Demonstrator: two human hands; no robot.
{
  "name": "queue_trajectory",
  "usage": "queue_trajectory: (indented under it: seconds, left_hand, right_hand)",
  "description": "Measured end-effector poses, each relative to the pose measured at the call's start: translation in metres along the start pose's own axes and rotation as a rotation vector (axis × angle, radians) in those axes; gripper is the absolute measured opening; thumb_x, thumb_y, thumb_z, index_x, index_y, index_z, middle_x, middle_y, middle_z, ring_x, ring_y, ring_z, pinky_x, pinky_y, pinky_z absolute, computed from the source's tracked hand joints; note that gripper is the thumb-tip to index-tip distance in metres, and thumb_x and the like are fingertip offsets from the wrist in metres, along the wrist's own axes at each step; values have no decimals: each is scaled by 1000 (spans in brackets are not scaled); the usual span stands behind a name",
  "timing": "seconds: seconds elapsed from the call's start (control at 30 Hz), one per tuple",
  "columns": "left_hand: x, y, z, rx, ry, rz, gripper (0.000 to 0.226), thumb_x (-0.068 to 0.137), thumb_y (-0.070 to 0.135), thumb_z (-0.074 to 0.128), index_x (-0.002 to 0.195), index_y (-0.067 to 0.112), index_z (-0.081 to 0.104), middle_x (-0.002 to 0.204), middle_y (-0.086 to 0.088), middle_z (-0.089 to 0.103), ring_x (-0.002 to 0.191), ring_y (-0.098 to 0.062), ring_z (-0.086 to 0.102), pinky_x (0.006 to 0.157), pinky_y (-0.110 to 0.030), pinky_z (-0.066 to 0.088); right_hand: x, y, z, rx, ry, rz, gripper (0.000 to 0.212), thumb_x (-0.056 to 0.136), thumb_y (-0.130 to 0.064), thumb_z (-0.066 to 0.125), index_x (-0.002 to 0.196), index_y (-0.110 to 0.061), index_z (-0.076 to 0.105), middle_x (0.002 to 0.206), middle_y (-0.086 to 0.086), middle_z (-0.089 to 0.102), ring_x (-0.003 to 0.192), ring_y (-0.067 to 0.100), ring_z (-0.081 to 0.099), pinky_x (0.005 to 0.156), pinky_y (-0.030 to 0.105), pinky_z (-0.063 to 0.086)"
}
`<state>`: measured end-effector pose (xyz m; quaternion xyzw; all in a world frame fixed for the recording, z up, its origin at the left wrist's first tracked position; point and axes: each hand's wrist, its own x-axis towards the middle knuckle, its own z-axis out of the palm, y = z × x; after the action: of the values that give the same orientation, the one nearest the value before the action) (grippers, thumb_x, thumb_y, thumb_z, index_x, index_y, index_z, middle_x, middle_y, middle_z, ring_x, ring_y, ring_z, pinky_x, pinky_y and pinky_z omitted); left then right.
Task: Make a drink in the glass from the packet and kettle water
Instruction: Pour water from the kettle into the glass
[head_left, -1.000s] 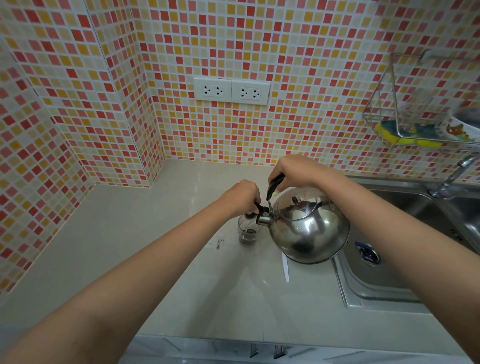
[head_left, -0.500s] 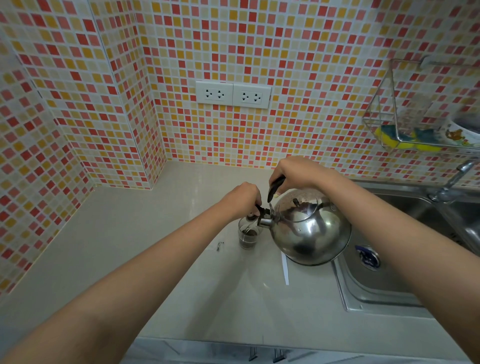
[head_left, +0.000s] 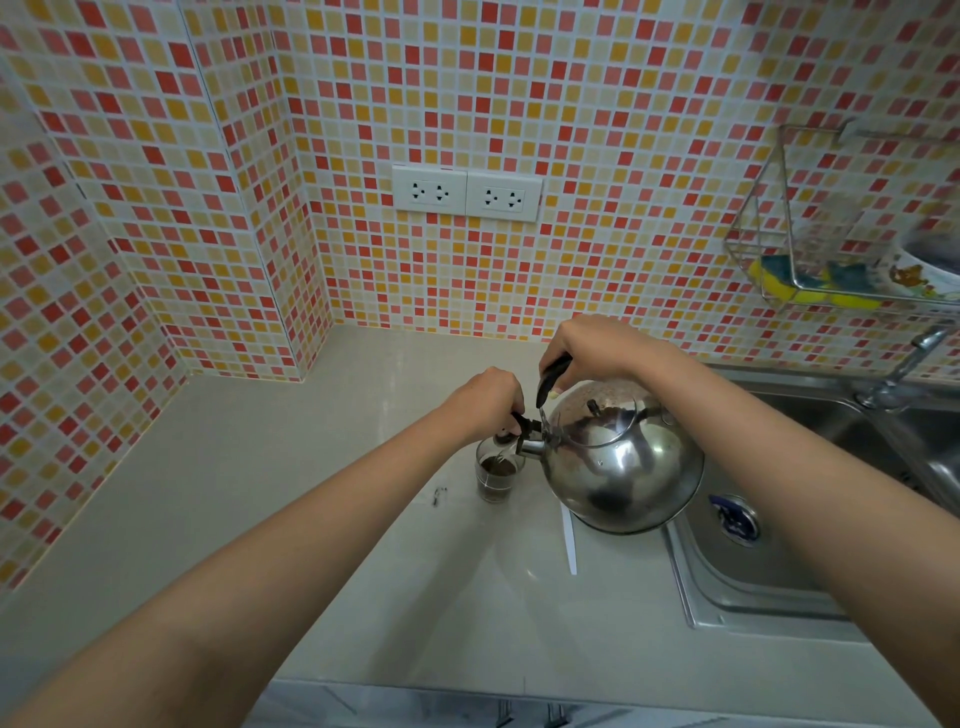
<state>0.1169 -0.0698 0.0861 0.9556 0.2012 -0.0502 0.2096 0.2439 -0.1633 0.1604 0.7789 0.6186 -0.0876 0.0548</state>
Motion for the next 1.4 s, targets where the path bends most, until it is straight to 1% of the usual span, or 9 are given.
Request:
queue_trajectory:
  seconds: [0.17, 0.33, 0.57, 0.83, 0.97, 1.03, 1.17, 1.27, 1.4]
  left_hand:
    - [-1, 1, -1, -11, -10, -15, 31, 85, 12, 69, 115, 5, 70, 110, -13, 72, 95, -28, 67, 75, -29, 50]
    - [-1, 2, -2, -13, -21, -20, 31, 85, 12, 69, 116, 5, 70, 111, -14, 72, 96, -29, 67, 79, -31, 52]
    - [-4, 1, -1, -61, 2, -28, 30, 85, 12, 69, 115, 5, 71, 110, -13, 72, 95, -27, 66, 72, -26, 46]
    - [-6, -9, 2, -235, 31, -24, 32, 82, 12, 73, 113, 4, 73, 108, -15, 73, 96, -28, 65, 76, -27, 46]
    - [3, -11, -7, -428, 146, -53, 34, 79, 9, 76, 113, 3, 72, 112, -15, 73, 98, -25, 66, 84, -24, 46]
    - [11, -11, -16, -482, 200, -55, 34, 78, 8, 76, 112, 3, 72, 111, -15, 73, 91, -20, 63, 84, -23, 45]
    - [31, -12, -34, -529, 277, -48, 35, 78, 9, 77, 112, 4, 72, 108, -14, 73, 87, -15, 59, 87, -25, 47]
    - [49, -12, -38, -511, 289, -75, 35, 78, 10, 77, 112, 5, 72, 108, -12, 73, 88, -16, 60, 91, -27, 49]
    - [76, -14, -32, -484, 278, -142, 34, 79, 10, 77, 112, 5, 72, 105, -14, 73, 81, -15, 59, 83, -23, 46]
  right_hand:
    - [0, 1, 1, 0, 0, 2, 18, 76, -28, 75, 94, -27, 75, 84, -5, 74, 78, 18, 64, 68, 39, 54]
    - [1, 2, 3, 10, 8, 4, 17, 76, -28, 75, 93, -28, 75, 82, -7, 74, 75, 16, 64, 63, 34, 51]
    - [-4, 7, 5, 76, 11, 5, 19, 75, -22, 75, 93, -28, 75, 81, -7, 74, 73, 14, 62, 60, 30, 48]
    - [-21, 28, 1, 279, 27, 33, 25, 75, -17, 77, 99, -23, 75, 90, -7, 75, 80, 10, 67, 72, 28, 56]
    - [-22, 44, -7, 326, 76, 75, 18, 77, -18, 76, 94, -21, 75, 86, 0, 75, 80, 20, 68, 74, 39, 55]
    - [-20, 53, -11, 335, 123, 103, 15, 77, -18, 75, 93, -18, 75, 84, 3, 74, 78, 23, 67, 74, 44, 54]
    - [-10, 70, -13, 378, 236, 149, 19, 77, -17, 75, 97, -16, 75, 83, 0, 73, 75, 15, 63, 66, 31, 50]
    - [3, 82, -8, 434, 250, 172, 20, 78, -11, 74, 98, -15, 74, 84, 0, 72, 78, 17, 62, 64, 26, 46]
    - [26, 97, 9, 487, 267, 214, 24, 80, -2, 70, 101, -13, 72, 92, 5, 71, 87, 20, 62, 72, 25, 43]
